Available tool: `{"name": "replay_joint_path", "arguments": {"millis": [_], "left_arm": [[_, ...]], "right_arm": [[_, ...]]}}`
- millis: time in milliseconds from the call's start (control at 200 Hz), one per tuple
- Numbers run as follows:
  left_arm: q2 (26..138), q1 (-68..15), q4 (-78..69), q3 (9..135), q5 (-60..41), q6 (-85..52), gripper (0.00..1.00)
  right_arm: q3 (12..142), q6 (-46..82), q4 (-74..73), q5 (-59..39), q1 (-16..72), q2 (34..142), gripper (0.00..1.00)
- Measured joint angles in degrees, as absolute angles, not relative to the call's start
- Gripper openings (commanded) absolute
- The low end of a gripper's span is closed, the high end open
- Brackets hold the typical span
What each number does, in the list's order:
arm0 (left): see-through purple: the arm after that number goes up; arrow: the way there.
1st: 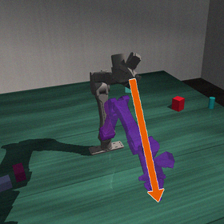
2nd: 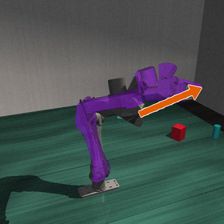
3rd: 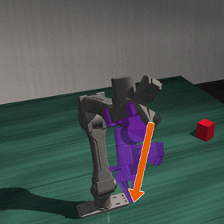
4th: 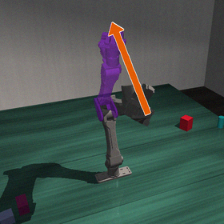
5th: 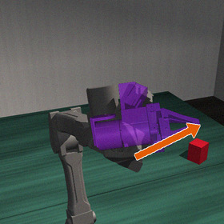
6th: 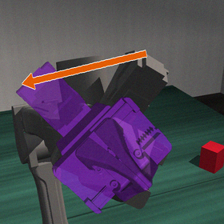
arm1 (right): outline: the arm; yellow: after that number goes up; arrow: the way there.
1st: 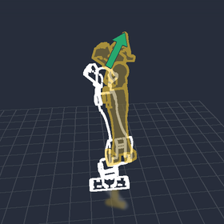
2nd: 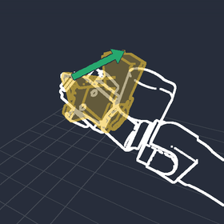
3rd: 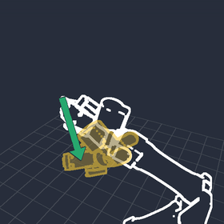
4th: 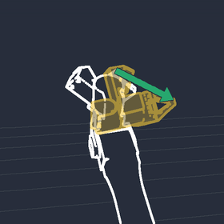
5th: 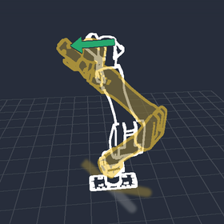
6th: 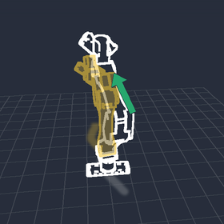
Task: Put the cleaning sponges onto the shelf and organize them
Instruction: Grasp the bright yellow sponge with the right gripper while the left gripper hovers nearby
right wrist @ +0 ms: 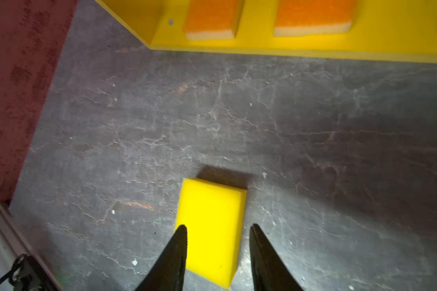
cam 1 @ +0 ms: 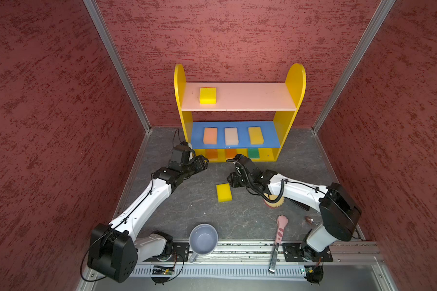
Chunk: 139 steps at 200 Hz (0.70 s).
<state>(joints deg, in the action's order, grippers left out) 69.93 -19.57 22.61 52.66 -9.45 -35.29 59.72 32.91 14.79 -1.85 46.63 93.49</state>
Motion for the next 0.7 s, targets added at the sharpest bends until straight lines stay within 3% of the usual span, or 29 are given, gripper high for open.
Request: {"name": "replay_joint_path", "arguments": {"millis": [276, 356, 441, 501, 696], "left_arm": [[74.74, -21.08, 23.11, 50.39, -11.33, -35.51, 0.65], [75.33, -21.32, 23.14, 49.93, -11.79, -35.75, 0.65], [75.66, -21.63, 22.96, 49.95, -11.94, -35.79, 0.65], [75.75, -21.78, 22.96, 50.06, -11.94, -35.77, 0.65], [74.74, -21.91, 23.42, 51.33, -11.51, -35.55, 0.65]], "right_arm": [[55.33, 37.12, 10.09, -7.07, 46.68, 98.61, 0.42], [55.4, 38.0, 8.27, -8.91, 46.68, 100.66, 0.33], [55.77, 39.0, 6.66, -10.41, 46.68, 102.67, 0.09], [55.92, 39.29, 5.61, -11.4, 46.65, 103.37, 0.0], [59.24, 37.69, 6.96, -11.35, 46.68, 103.0, 0.0]]}}
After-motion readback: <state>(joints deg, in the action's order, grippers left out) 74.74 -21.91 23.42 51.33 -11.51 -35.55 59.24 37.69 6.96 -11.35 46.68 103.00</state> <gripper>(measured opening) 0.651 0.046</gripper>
